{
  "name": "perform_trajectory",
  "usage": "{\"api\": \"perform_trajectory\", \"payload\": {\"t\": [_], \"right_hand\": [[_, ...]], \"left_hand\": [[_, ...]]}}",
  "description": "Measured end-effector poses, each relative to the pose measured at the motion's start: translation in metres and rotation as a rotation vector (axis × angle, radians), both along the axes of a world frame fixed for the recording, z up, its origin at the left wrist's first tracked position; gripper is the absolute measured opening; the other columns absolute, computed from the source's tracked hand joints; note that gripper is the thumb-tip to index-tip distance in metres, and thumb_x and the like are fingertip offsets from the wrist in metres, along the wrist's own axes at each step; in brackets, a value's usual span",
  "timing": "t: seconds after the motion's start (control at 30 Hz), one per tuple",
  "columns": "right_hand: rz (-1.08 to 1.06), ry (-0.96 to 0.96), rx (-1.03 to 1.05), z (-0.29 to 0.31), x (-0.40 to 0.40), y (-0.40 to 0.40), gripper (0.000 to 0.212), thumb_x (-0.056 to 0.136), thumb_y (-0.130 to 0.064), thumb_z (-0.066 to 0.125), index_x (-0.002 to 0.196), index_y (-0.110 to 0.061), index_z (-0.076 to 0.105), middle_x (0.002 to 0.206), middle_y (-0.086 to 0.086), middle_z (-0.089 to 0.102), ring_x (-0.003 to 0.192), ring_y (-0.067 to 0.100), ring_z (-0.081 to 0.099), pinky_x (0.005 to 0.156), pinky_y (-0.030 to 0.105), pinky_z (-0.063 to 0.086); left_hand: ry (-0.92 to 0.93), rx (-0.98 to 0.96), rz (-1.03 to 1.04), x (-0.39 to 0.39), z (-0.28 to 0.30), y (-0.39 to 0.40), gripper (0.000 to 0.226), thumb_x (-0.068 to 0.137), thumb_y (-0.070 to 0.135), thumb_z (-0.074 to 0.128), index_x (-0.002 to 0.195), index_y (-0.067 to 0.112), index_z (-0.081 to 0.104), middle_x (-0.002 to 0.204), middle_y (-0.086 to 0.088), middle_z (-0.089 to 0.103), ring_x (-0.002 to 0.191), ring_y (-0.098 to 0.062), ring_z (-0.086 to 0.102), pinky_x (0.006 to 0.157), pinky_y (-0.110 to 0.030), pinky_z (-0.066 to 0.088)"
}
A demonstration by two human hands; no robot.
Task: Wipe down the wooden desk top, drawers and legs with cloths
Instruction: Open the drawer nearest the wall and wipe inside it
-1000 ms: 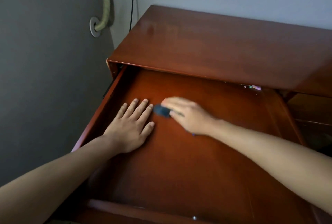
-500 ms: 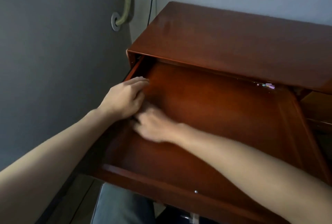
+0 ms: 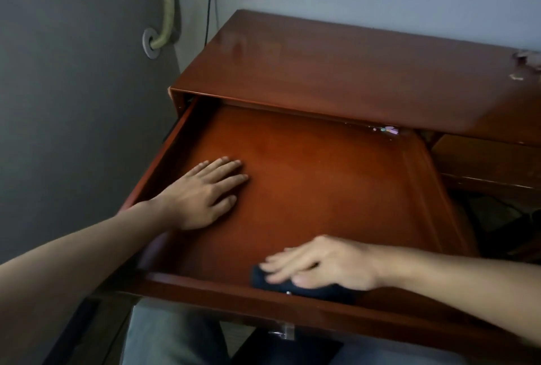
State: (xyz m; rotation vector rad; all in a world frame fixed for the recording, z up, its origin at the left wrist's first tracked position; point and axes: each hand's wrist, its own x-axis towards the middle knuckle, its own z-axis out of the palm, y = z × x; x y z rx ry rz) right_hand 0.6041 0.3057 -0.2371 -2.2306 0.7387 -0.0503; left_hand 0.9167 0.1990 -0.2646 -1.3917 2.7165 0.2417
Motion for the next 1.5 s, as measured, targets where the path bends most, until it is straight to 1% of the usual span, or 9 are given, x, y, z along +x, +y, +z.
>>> {"api": "perform_trajectory", "payload": {"t": [0.13, 0.2, 0.3, 0.4, 0.53, 0.67, 0.83, 1.07, 1.5], "right_hand": [[-0.026, 0.030, -0.158, 0.009, -0.101, 0.027, 0.036, 0.102, -0.023, 0.063, 0.133, -0.041, 0.066, 0.146, -0.030, 0.050, 0.146, -0.008, 0.031, 0.122, 0.021, 0.022], [-0.283, 0.198, -0.154, 0.010, -0.134, 0.037, 0.043, 0.104, -0.025, 0.059, 0.133, -0.057, 0.058, 0.148, -0.036, 0.044, 0.146, -0.011, 0.027, 0.124, 0.026, 0.023], [-0.494, 0.335, -0.437, -0.002, -0.132, 0.023, 0.049, 0.106, -0.024, 0.052, 0.144, -0.053, 0.046, 0.156, -0.020, 0.038, 0.142, 0.004, 0.036, 0.115, 0.038, 0.039], [-0.688, 0.507, -0.692, -0.004, -0.101, -0.022, 0.032, 0.105, -0.047, 0.044, 0.137, -0.044, 0.047, 0.135, -0.009, 0.048, 0.117, 0.021, 0.051, 0.093, 0.039, 0.046], [-0.887, 0.506, -0.734, -0.016, -0.061, -0.098, 0.042, 0.106, -0.033, 0.037, 0.147, -0.043, 0.040, 0.142, -0.003, 0.052, 0.122, 0.028, 0.046, 0.089, 0.037, 0.042], [-0.778, 0.500, -0.760, -0.026, -0.026, -0.084, 0.052, 0.098, -0.064, 0.034, 0.141, -0.038, 0.047, 0.140, 0.001, 0.048, 0.126, 0.032, 0.043, 0.100, 0.045, 0.038], [-0.423, 0.469, -0.671, 0.003, -0.069, -0.005, 0.045, 0.103, -0.044, 0.047, 0.144, -0.027, 0.048, 0.119, 0.004, 0.051, 0.104, 0.025, 0.052, 0.084, 0.041, 0.047], [-0.534, 1.030, -0.834, 0.034, -0.145, 0.066, 0.032, 0.058, -0.023, 0.088, 0.085, -0.015, 0.073, 0.087, 0.009, 0.050, 0.073, 0.031, 0.052, 0.056, 0.041, 0.042], [-0.831, 1.480, -0.793, 0.012, -0.136, -0.130, 0.045, 0.099, -0.035, 0.060, 0.138, -0.013, 0.052, 0.124, 0.020, 0.048, 0.090, 0.030, 0.063, 0.067, 0.032, 0.053]], "left_hand": [[-0.053, 0.055, -0.035, -0.020, -0.005, 0.005, 0.094, 0.077, 0.085, -0.023, 0.160, 0.043, -0.016, 0.166, 0.018, -0.028, 0.150, -0.008, -0.034, 0.123, -0.048, -0.020], [-0.085, 0.071, -0.024, -0.035, -0.005, 0.009, 0.093, 0.074, 0.087, -0.023, 0.157, 0.045, -0.023, 0.163, 0.017, -0.035, 0.149, -0.011, -0.037, 0.121, -0.058, -0.020], [-0.116, 0.045, -0.012, -0.048, -0.006, 0.012, 0.083, 0.077, 0.087, -0.021, 0.151, 0.051, -0.030, 0.162, 0.015, -0.038, 0.149, -0.017, -0.038, 0.119, -0.065, -0.018], [-0.124, 0.039, 0.004, -0.048, -0.007, 0.014, 0.076, 0.081, 0.084, -0.017, 0.149, 0.053, -0.033, 0.162, 0.015, -0.038, 0.149, -0.019, -0.038, 0.120, -0.065, -0.016], [-0.128, 0.033, 0.021, -0.049, -0.003, 0.017, 0.079, 0.080, 0.082, -0.016, 0.152, 0.052, -0.029, 0.164, 0.013, -0.036, 0.151, -0.019, -0.034, 0.122, -0.063, -0.014], [-0.073, 0.022, 0.031, -0.065, -0.001, 0.011, 0.085, 0.080, 0.073, -0.013, 0.160, 0.045, -0.016, 0.169, 0.012, -0.023, 0.155, -0.018, -0.024, 0.125, -0.057, -0.010], [-0.003, 0.059, -0.044, -0.132, 0.001, -0.003, 0.080, 0.083, 0.063, -0.006, 0.161, 0.046, -0.007, 0.171, 0.017, -0.011, 0.159, -0.024, -0.014, 0.123, -0.065, -0.005], [0.017, 0.008, -0.173, -0.238, -0.003, -0.013, 0.064, 0.101, 0.069, 0.005, 0.160, 0.049, -0.008, 0.172, 0.011, -0.013, 0.156, -0.031, -0.022, 0.114, -0.074, -0.013], [0.013, -0.075, -0.138, -0.237, -0.018, -0.016, 0.068, 0.094, 0.075, -0.005, 0.157, 0.051, -0.017, 0.170, 0.011, -0.020, 0.155, -0.032, -0.025, 0.116, -0.071, -0.014]]}}
